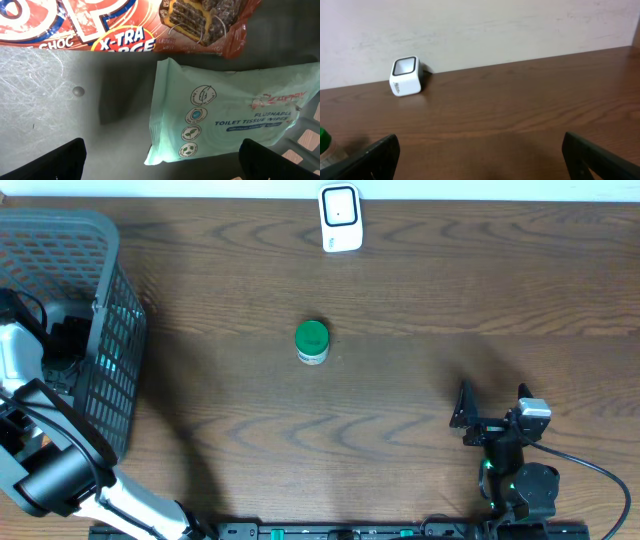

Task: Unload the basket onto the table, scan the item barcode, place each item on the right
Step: 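Move the left gripper back into the basket toward the green wipes pack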

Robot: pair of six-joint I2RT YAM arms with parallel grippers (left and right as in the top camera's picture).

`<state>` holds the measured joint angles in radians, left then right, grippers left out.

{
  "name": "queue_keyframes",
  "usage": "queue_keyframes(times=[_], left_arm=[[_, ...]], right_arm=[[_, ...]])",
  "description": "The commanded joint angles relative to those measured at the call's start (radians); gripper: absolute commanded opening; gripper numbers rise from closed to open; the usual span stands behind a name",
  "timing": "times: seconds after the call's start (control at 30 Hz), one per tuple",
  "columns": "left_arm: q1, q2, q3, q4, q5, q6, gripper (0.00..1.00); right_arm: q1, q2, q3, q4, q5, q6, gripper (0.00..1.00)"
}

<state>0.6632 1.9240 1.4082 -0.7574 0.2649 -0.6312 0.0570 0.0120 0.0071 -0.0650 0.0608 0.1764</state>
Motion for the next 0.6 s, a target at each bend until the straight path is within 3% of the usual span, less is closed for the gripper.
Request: queue_keyframes(times=[0.0,0.57], left_arm=[[0.002,0.037,-0.017,0.004,0.016,0.010,0.98],[-0.018,0.175,-0.017,0.068,0.140,0.018,0.98]], right_arm=[[0.009,-0.005,-0.002,-0.003,0.009,0.013,0.99],[0.009,-0.005,-0.002,-0.003,0.009,0.013,0.99]])
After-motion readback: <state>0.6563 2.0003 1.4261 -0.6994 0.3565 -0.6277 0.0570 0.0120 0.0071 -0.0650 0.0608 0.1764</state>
